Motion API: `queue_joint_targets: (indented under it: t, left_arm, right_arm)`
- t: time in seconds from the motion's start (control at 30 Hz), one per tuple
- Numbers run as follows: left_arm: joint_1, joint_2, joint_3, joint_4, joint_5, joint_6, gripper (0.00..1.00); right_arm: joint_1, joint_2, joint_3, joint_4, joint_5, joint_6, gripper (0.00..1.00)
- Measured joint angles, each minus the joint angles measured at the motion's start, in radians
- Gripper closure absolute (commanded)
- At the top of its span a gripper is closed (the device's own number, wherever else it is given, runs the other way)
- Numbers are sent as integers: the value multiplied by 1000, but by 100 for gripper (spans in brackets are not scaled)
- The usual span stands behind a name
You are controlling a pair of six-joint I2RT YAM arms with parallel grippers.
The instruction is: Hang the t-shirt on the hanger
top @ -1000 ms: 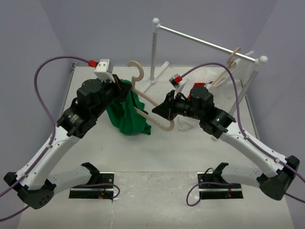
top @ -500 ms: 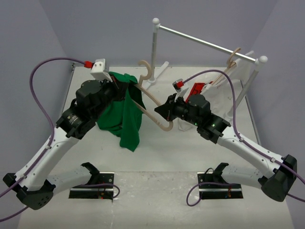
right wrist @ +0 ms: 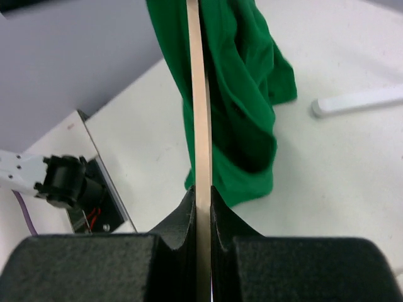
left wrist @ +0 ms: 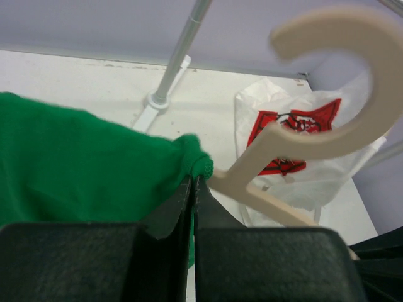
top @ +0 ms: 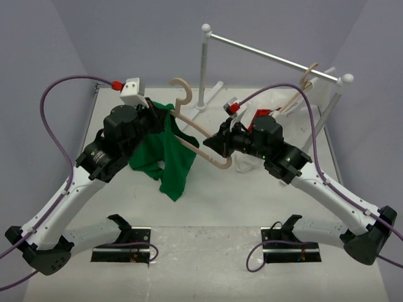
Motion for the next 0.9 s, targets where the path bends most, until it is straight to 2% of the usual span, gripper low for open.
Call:
queue_joint_targets:
  t: [0.23,0.53,0.73,0.9]
  left_arm:
    - [32,-1,12,-61,-133,0,100]
    - [41,22,-23,-59,-134,-2,100]
    - [44,37,-55,-47,-108,-4,100]
    - [45,49,-77,-26,-56,-9,100]
  right_arm:
    - [4,-110,-203,-161,3,42,100]
    - [5,-312,-193,-296,109,102,100]
    - [6,-279,-140,-331,223,127,100]
    - [16,-190,-84,-319,278,129,100]
